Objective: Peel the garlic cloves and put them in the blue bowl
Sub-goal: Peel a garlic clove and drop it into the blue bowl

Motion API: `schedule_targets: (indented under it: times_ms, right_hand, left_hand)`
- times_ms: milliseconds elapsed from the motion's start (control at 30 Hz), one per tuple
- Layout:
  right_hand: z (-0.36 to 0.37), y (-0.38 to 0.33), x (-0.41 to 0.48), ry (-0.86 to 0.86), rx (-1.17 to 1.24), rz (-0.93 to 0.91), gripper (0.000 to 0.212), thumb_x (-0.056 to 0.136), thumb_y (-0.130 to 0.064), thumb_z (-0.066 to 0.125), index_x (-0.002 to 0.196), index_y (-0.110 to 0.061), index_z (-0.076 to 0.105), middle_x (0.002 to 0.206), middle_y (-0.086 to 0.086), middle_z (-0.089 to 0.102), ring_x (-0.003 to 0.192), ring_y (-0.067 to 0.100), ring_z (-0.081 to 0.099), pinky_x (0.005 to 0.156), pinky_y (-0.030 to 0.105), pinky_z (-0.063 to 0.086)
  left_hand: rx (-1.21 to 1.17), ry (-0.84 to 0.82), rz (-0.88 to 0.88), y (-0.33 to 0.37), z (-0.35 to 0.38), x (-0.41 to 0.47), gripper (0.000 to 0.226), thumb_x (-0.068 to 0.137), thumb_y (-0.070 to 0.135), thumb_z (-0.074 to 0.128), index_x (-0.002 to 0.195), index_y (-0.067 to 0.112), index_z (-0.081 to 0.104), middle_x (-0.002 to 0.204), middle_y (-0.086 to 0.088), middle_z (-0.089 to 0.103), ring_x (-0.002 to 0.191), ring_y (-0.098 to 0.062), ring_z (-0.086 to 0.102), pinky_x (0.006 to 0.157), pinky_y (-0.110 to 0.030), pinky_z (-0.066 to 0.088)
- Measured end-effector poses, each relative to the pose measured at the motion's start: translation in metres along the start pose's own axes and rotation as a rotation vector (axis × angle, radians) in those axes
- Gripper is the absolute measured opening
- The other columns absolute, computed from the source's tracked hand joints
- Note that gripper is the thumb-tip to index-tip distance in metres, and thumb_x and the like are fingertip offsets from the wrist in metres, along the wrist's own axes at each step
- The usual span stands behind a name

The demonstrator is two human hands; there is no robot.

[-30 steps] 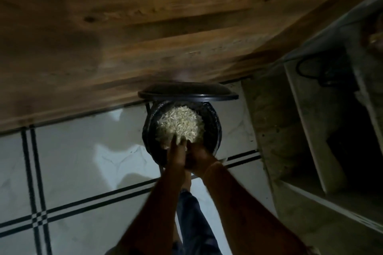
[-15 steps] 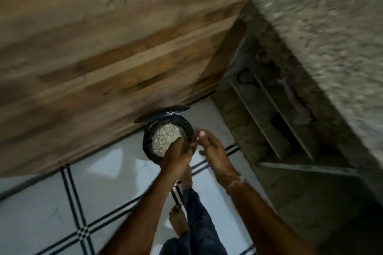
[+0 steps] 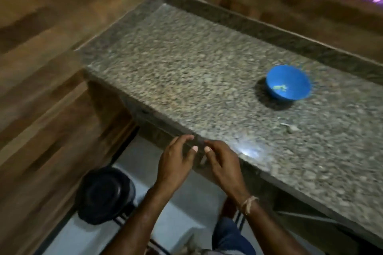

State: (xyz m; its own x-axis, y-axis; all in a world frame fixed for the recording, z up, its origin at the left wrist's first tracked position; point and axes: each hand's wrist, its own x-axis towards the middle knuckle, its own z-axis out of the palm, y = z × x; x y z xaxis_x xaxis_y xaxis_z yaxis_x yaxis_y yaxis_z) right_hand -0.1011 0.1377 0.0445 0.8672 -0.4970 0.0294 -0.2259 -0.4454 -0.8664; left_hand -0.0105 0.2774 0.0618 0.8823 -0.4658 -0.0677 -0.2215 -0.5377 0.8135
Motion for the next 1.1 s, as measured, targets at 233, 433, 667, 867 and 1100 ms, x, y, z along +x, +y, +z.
schedule_targets:
  times_ms: [233, 433, 667, 867, 1100]
  right_hand:
    - [-0.135, 0.083, 0.033, 0.075, -0.036, 0.098, 0.033, 0.106, -0.038, 0.052, 0.13, -0.023, 0.069, 0.125, -0.009, 0.069, 0.111, 0.007, 0.065, 0.094, 0.036, 0.056]
    - [-0.2, 0.147, 0.057, 0.293, -0.084, 0.154, 0.025, 0.102, -0.025, 0.06, 0.125, -0.02, 0.071, 0.12, -0.005, 0.07, 0.104, 0.017, 0.069, 0.087, 0.047, 0.059]
    - [-0.223, 0.185, 0.084, 0.331, -0.365, 0.249, 0.025, 0.102, -0.02, 0.065, 0.126, -0.021, 0.07, 0.126, 0.002, 0.064, 0.117, 0.027, 0.056, 0.09, 0.039, 0.051]
    - [-0.218, 0.199, 0.09, 0.25, -0.499, 0.297, 0.041, 0.088, -0.013, 0.076, 0.128, -0.022, 0.069, 0.14, 0.008, 0.056, 0.121, 0.035, 0.051, 0.093, 0.046, 0.051]
    - [-0.217, 0.195, 0.09, 0.259, -0.514, 0.325, 0.045, 0.088, -0.011, 0.076, 0.13, -0.025, 0.066, 0.143, 0.003, 0.053, 0.127, 0.03, 0.047, 0.094, 0.043, 0.048]
  left_hand:
    - [-0.021, -0.146, -0.009, 0.091, 0.135, 0.056, 0.031, 0.094, 0.01, 0.071, 0.123, 0.019, 0.07, 0.121, 0.003, 0.07, 0.107, -0.014, 0.067, 0.091, -0.025, 0.05]
    - [0.105, -0.188, 0.085, 0.126, 0.211, 0.101, 0.033, 0.089, 0.012, 0.075, 0.121, 0.018, 0.072, 0.11, 0.002, 0.068, 0.093, -0.013, 0.065, 0.082, -0.027, 0.05]
    - [0.275, -0.234, 0.163, 0.127, 0.256, 0.135, 0.019, 0.086, 0.024, 0.082, 0.092, 0.023, 0.064, 0.093, 0.005, 0.057, 0.085, -0.016, 0.059, 0.07, -0.033, 0.051]
    - [0.435, -0.338, 0.431, 0.116, 0.249, 0.133, 0.01, 0.091, 0.003, 0.072, 0.096, 0.011, 0.07, 0.094, -0.009, 0.065, 0.089, -0.033, 0.063, 0.072, -0.047, 0.056]
    - [0.054, -0.246, 0.242, 0.147, 0.228, 0.144, 0.013, 0.099, 0.009, 0.066, 0.108, 0.017, 0.07, 0.089, 0.006, 0.069, 0.078, -0.008, 0.065, 0.067, -0.025, 0.053]
